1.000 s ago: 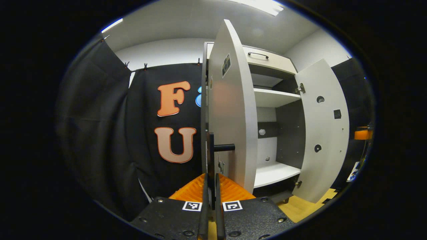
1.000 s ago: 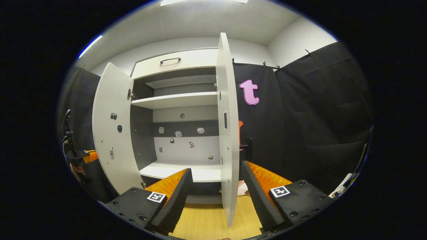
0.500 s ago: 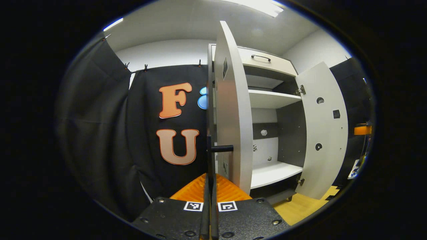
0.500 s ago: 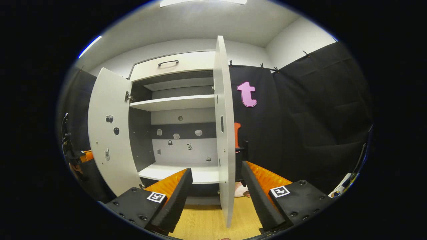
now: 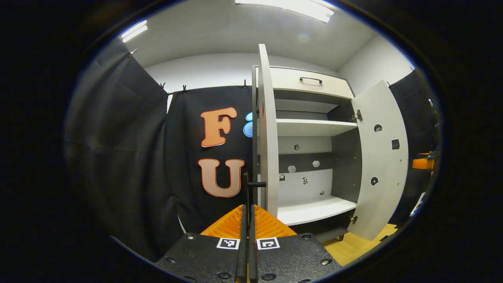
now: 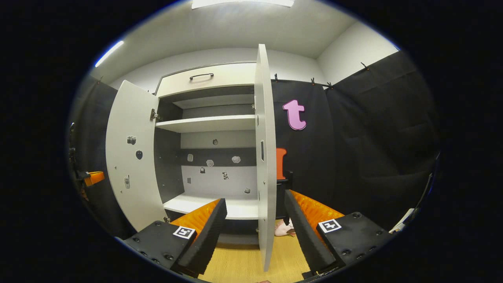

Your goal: Open the right door of the double-door shoe cabinet with the right hand, and open the left door with the left hand.

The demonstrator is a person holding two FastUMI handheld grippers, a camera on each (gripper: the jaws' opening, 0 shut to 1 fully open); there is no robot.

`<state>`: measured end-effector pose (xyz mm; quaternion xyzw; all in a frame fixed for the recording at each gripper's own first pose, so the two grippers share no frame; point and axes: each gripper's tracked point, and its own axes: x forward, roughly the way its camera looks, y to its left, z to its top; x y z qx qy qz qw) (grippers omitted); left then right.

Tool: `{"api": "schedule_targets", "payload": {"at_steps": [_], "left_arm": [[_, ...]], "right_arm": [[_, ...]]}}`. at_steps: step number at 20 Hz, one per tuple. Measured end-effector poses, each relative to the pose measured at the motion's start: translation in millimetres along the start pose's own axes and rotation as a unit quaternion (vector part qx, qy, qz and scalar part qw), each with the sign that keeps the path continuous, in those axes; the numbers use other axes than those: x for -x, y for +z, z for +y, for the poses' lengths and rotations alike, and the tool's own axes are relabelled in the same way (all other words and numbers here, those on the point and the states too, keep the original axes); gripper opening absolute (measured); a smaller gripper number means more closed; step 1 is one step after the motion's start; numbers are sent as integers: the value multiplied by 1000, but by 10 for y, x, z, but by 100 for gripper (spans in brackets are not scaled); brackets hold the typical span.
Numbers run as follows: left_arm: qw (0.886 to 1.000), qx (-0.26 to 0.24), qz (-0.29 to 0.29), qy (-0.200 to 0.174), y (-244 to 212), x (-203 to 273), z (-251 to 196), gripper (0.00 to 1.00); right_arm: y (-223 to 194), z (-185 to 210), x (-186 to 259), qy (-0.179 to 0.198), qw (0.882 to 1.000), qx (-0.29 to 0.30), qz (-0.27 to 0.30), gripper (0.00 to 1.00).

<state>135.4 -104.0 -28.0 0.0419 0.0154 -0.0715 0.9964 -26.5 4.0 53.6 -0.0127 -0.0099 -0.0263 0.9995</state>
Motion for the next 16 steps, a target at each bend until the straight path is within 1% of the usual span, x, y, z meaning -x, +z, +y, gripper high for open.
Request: {"api": "schedule_targets", "payload": {"at_steps": [2,7,9,10,11,12,13,14,15,16], "left_arm": [[1000,24,4,-10,6,44,-191,2],[997,57,10,-47,18,80,-570,3],[997,59,16,-51,4,89,-664,2],[997,53,15,-45,0,87,-654,2],[998,46,13,-42,-3,68,-661,12],[998,41,11,-39,-1,57,-657,18],[999,36,12,-36,-16,29,-669,27],[999,34,15,-35,-29,34,-674,39],[998,36,17,-38,-28,42,-713,43],[998,38,17,-42,-29,46,-749,54]], "right_arm": [[-2,-47,-15,1,1000,2,0,98],[-7,-155,-49,9,1000,9,-2,98],[-16,-200,-48,13,1000,13,-3,98],[-12,-205,-49,16,1000,15,-5,98],[-29,-218,-51,19,1000,17,-4,98],[-39,-227,-58,21,1000,19,-4,98],[-43,-239,-69,22,1000,21,-4,98],[-56,-256,-73,22,999,22,-2,98],[-79,-273,-76,24,999,24,0,98],[-93,-279,-84,26,999,24,1,100]]}}
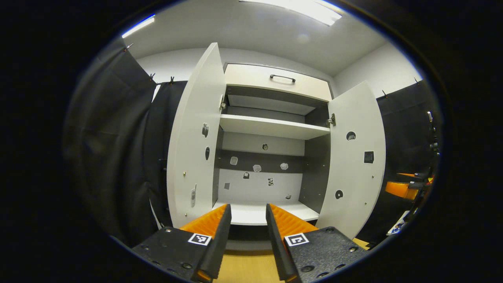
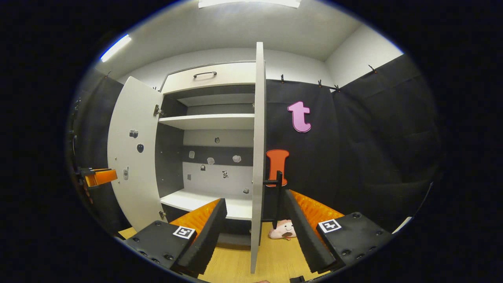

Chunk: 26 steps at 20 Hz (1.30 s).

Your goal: Open the right door of the double-door shoe cabinet with the right hand, and open the left door with the left hand.

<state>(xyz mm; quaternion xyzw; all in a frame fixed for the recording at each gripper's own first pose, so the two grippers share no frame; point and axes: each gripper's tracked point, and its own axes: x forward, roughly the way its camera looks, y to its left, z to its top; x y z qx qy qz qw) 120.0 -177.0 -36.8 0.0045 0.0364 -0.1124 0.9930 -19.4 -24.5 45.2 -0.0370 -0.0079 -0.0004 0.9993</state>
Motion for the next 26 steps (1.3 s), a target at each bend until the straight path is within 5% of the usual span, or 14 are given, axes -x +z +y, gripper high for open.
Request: {"api": "schedule_targets", "payload": {"at_steps": [5,6,7,8,9,12,14,26], "left_arm": [[1000,-2,-14,12,42,-105,-37,94],[1000,-3,-15,17,42,-114,-20,95],[1000,-5,-15,18,40,-125,-26,95],[1000,-6,-14,20,31,-141,-28,95],[1000,-6,-13,22,16,-157,-29,95],[1000,-9,-4,20,-50,-209,-87,92],[1000,-17,-1,20,-88,-254,-104,95],[999,-38,-2,13,-89,-409,-176,94]], "right_arm": [[-42,-56,-64,-1,1000,1,2,100],[-41,-54,-72,0,1000,-1,1,94],[-40,-59,-76,1,1000,-3,0,100],[-41,-59,-89,1,1000,-4,-1,94],[-49,-68,-103,0,1000,-4,0,100],[-73,-88,-135,-1,1000,-7,1,94],[-81,-81,-157,0,1000,-10,2,100],[-95,-89,-239,-10,1000,-13,-1,100]]}}
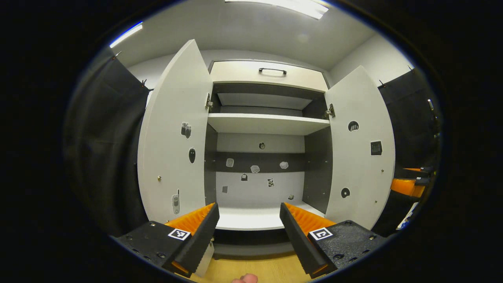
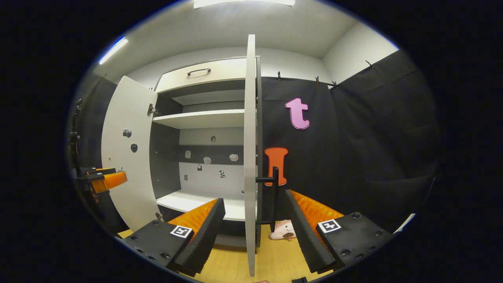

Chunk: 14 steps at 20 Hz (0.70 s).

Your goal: Open the right door of the double-door shoe cabinet with the right hand, and open the left door with the left hand.

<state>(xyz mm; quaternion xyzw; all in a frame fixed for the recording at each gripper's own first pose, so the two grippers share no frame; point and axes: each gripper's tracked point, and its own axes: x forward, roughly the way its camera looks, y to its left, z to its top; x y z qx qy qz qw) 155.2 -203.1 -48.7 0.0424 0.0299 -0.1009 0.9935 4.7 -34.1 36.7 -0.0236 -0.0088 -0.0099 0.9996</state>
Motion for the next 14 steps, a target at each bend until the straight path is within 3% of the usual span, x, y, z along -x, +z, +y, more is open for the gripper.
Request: {"api": "schedule_targets", "payload": {"at_steps": [14], "left_arm": [[1000,0,-1,5,-15,-34,101,94]], "right_arm": [[15,19,-29,-5,1000,0,-3,100]]}}
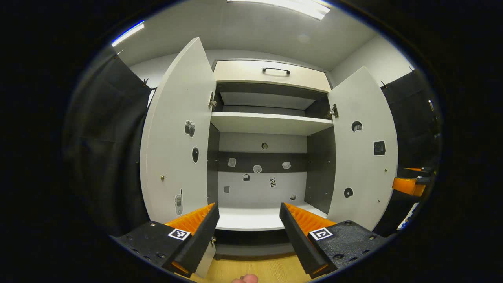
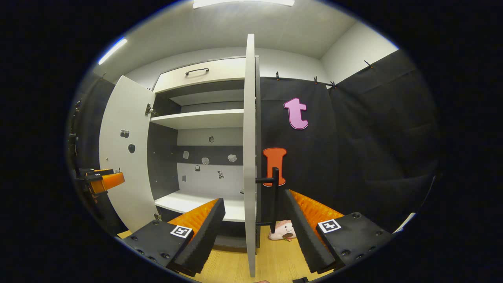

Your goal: Open the right door of the double-door shoe cabinet with the right hand, and open the left door with the left hand.

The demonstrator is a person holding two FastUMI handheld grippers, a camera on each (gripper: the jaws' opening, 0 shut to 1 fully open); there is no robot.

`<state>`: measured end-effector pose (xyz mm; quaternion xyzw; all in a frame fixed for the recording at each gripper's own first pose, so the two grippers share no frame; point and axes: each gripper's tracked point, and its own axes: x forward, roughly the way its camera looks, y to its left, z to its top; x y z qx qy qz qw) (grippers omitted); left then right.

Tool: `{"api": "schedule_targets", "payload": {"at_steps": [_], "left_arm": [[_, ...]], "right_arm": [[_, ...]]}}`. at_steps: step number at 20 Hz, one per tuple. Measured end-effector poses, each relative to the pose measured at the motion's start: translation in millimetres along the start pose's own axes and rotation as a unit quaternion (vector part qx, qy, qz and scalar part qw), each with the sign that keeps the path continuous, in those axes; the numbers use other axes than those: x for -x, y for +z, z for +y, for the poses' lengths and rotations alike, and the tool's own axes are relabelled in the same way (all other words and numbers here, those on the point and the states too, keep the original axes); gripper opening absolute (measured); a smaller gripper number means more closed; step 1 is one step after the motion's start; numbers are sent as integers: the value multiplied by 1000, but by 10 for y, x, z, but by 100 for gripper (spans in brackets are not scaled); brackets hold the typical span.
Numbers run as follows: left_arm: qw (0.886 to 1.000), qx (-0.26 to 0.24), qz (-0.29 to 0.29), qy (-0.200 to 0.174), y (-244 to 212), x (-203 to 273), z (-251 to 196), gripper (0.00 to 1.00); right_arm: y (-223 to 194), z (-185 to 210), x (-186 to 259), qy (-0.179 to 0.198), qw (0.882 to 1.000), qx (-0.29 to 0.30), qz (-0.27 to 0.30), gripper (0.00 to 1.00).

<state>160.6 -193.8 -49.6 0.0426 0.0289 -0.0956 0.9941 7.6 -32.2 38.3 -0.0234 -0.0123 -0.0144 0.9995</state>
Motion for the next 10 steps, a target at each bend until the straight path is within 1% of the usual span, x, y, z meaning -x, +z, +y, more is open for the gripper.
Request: {"api": "schedule_targets", "payload": {"at_steps": [10], "left_arm": [[1000,-5,-6,6,50,26,55,94]], "right_arm": [[51,-10,34,-3,1000,1,-7,100]]}}
